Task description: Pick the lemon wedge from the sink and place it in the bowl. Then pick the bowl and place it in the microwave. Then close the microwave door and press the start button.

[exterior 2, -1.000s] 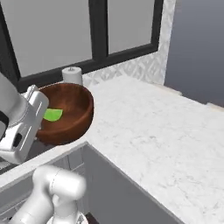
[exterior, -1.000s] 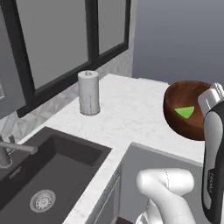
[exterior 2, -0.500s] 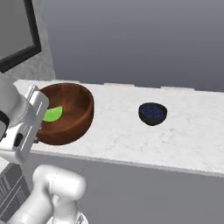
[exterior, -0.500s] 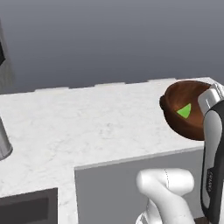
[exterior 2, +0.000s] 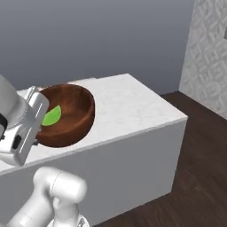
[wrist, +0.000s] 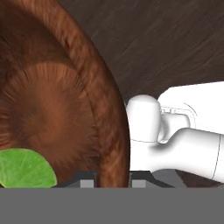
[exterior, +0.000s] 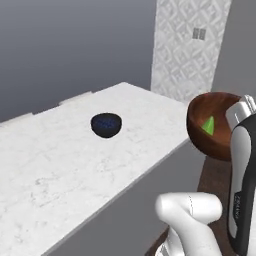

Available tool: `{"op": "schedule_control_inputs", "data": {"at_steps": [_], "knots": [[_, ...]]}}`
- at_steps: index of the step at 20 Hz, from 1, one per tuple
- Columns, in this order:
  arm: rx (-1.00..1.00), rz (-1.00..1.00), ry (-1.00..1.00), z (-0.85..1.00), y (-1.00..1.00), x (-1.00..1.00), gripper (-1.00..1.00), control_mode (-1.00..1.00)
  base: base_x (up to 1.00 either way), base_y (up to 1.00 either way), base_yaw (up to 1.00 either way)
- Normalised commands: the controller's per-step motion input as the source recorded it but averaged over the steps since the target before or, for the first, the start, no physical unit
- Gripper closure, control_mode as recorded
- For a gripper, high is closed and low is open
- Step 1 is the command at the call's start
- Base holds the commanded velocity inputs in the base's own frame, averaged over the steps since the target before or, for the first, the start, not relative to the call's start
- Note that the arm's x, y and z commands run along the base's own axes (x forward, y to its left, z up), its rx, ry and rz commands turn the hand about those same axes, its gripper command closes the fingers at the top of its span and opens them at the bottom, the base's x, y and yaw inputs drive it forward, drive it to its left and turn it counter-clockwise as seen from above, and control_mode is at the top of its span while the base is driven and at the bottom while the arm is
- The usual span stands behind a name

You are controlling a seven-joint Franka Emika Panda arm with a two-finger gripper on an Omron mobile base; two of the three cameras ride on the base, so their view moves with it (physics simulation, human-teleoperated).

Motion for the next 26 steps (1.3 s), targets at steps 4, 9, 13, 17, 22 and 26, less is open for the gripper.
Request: {"op": "schedule_control_inputs", "data": {"at_steps": [4,9,13,17,22,26], "knots": [[0.00,0.00,0.00,0.00,0.00,0.00,1.00,1.00,0.00,-0.33,-0.93],[0.00,0.00,0.00,0.00,0.00,0.00,1.00,1.00,0.00,-0.32,-0.93],[0.00,0.00,0.00,0.00,0.00,0.00,1.00,1.00,0.11,-0.61,-0.80],[0.00,0.00,0.00,0.00,0.00,0.00,1.00,1.00,0.70,-0.73,-0.55],[0.00,0.00,0.00,0.00,0.00,0.00,1.00,1.00,1.00,-0.44,-0.24],[0.00,0.00,0.00,0.00,0.00,0.00,1.00,1.00,1.00,-0.26,0.00]]}}
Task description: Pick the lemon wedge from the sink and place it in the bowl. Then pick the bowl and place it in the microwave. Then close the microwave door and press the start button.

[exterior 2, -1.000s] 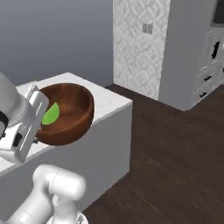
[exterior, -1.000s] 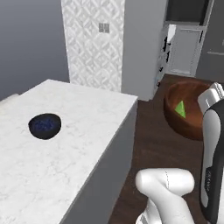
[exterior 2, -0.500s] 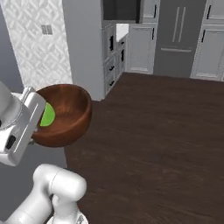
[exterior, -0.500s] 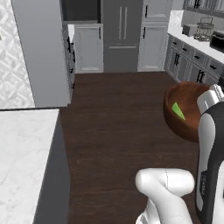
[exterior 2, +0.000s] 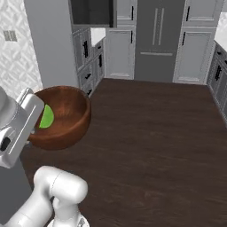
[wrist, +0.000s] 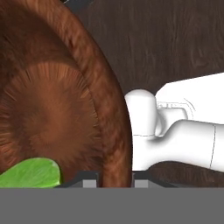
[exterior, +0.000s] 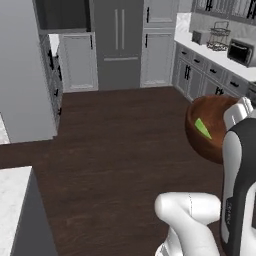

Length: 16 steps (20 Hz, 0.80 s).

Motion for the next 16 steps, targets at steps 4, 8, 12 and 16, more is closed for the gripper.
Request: {"op": "schedule_control_inputs", "data": {"at_steps": [4,8,12,16], "knots": [[0.00,0.00,0.00,0.00,0.00,0.00,1.00,1.00,1.00,-0.54,0.10],[0.00,0.00,0.00,0.00,0.00,0.00,1.00,1.00,1.00,-0.87,0.20],[0.00,0.00,0.00,0.00,0.00,0.00,1.00,1.00,1.00,-1.00,0.23],[0.00,0.00,0.00,0.00,0.00,0.00,1.00,1.00,1.00,-1.00,0.22]]}}
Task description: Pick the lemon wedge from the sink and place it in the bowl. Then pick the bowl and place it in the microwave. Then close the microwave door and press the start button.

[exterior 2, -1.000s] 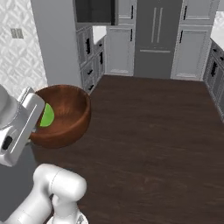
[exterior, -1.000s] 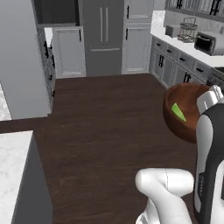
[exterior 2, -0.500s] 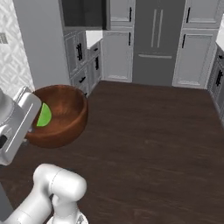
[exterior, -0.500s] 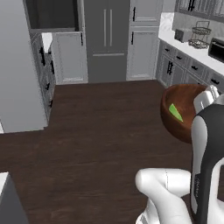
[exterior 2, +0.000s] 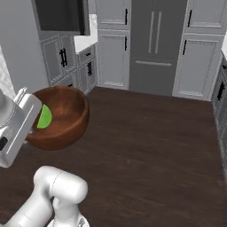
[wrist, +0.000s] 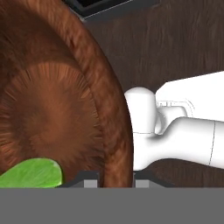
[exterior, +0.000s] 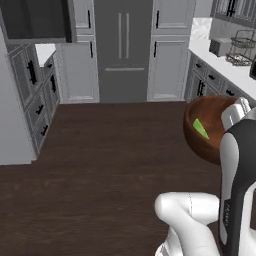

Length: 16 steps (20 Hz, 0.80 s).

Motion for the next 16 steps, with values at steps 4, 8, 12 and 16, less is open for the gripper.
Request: {"op": "schedule_control_inputs", "data": {"at_steps": [4,8,12,16], "knots": [[0.00,0.00,0.00,0.00,0.00,0.00,1.00,1.00,1.00,-0.93,0.31],[0.00,0.00,0.00,0.00,0.00,0.00,1.00,1.00,1.00,-0.70,0.48],[0.00,0.00,0.00,0.00,0.00,0.00,1.00,1.00,1.00,-0.71,0.50],[0.00,0.00,0.00,0.00,0.00,0.00,1.00,1.00,1.00,-0.71,0.55]]}}
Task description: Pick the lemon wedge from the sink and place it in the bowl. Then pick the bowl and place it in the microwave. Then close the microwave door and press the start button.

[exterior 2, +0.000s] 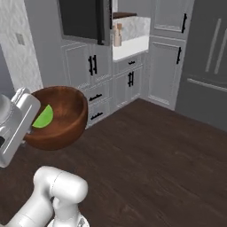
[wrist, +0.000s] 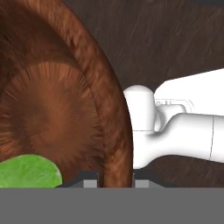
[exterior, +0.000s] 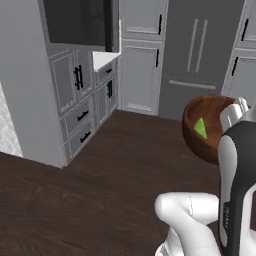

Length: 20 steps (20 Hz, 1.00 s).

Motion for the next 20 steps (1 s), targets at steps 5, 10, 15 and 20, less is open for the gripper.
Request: {"op": "schedule_control_inputs", "data": {"at_steps": [5,10,15,20], "knots": [[0.00,0.00,0.00,0.00,0.00,0.00,1.00,1.00,0.73,-0.99,0.41],[0.00,0.00,0.00,0.00,0.00,0.00,1.00,1.00,0.47,-1.00,0.37],[0.00,0.00,0.00,0.00,0.00,0.00,1.00,1.00,0.18,-1.00,0.35],[0.00,0.00,0.00,0.00,0.00,0.00,1.00,1.00,0.00,-1.00,0.37]]}}
